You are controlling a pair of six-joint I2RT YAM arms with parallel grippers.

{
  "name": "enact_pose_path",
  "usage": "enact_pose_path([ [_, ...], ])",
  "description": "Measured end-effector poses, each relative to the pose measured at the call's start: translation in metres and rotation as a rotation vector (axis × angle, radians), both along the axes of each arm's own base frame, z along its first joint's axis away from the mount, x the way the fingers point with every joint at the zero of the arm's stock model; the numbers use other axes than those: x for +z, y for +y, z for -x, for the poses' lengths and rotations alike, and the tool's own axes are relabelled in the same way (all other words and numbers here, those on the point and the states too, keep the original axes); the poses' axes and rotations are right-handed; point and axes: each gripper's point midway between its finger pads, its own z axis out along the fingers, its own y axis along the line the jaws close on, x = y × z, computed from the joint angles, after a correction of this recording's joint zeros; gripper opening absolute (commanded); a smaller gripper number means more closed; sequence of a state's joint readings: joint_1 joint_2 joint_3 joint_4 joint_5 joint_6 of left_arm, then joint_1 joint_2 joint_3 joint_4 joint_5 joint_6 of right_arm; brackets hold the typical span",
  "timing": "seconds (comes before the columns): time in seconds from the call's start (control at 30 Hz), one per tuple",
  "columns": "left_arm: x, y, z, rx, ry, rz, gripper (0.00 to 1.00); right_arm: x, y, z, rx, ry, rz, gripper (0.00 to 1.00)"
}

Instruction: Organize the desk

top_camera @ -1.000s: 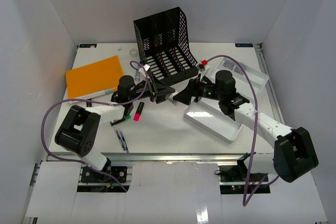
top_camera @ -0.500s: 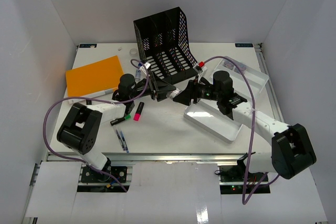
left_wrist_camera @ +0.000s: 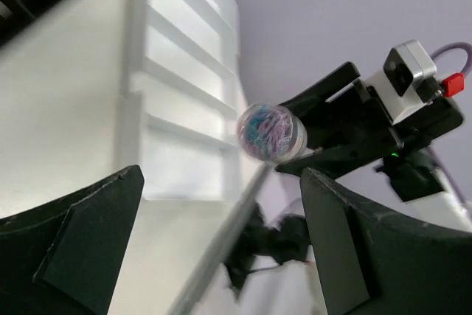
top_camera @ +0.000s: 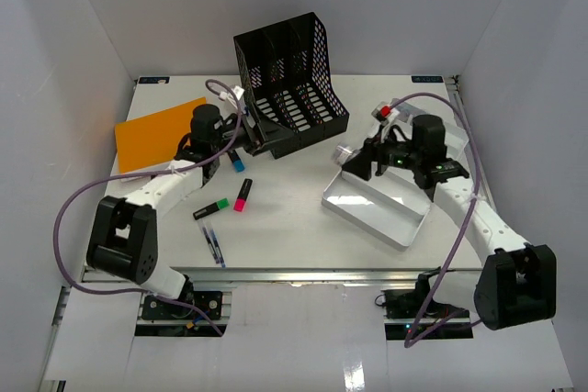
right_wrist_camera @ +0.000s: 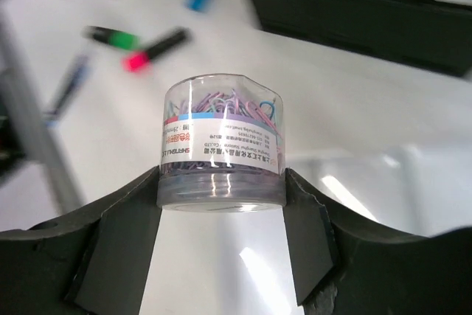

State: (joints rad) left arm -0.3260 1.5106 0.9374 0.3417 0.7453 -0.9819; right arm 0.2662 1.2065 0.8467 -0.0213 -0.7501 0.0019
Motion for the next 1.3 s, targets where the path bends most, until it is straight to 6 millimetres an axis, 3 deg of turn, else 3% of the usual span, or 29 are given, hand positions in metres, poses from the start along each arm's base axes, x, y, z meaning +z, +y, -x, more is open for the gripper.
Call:
enact_pose_path([
  [0.13, 0.025, 0.042, -0.02, 0.173, -0.191, -0.2, 0.98, -0.026, -0.094, -0.05, -0.254, -0.034, 0.217, 0.13],
  [0.27, 0.033, 0.073, -0.005, 0.264, -0.356, -0.376, 0.98, -0.049, -0.184, -0.085, -0.433, -0.02, 0.438, 0.14],
  [0.37, 0.019, 0.093, 0.008, 0.309, -0.413, -0.478, 0.98, -0.054, -0.244, -0.112, -0.531, 0.002, 0.586, 0.15],
  [0.47, -0.005, 0.104, 0.016, 0.32, -0.411, -0.55, 0.98, -0.053, -0.279, -0.141, -0.569, -0.003, 0.692, 0.16],
  [0.53, -0.029, 0.113, 0.021, 0.317, -0.386, -0.613, 0.98, -0.052, -0.293, -0.162, -0.581, -0.021, 0.741, 0.16],
  [0.6, -0.038, 0.118, 0.023, 0.319, -0.371, -0.653, 0.98, -0.057, -0.302, -0.178, -0.584, -0.015, 0.772, 0.18],
  [0.77, -0.03, 0.127, 0.023, 0.352, -0.412, -0.688, 0.98, -0.082, -0.314, -0.209, -0.567, 0.02, 0.801, 0.21],
  [1.0, -0.021, 0.133, 0.023, 0.381, -0.449, -0.707, 0.98, -0.121, -0.32, -0.217, -0.53, 0.094, 0.831, 0.3],
  [1.07, -0.022, 0.134, 0.023, 0.384, -0.451, -0.713, 0.98, -0.124, -0.323, -0.222, -0.535, 0.099, 0.838, 0.42],
  [1.13, -0.022, 0.135, 0.022, 0.387, -0.451, -0.717, 0.98, -0.124, -0.324, -0.227, -0.538, 0.099, 0.84, 0.69],
  [1.17, -0.022, 0.136, 0.022, 0.388, -0.451, -0.72, 0.98, -0.124, -0.324, -0.229, -0.538, 0.097, 0.84, 0.77],
  [1.3, -0.024, 0.136, 0.022, 0.388, -0.45, -0.726, 0.98, -0.12, -0.324, -0.233, -0.535, 0.074, 0.845, 0.9],
])
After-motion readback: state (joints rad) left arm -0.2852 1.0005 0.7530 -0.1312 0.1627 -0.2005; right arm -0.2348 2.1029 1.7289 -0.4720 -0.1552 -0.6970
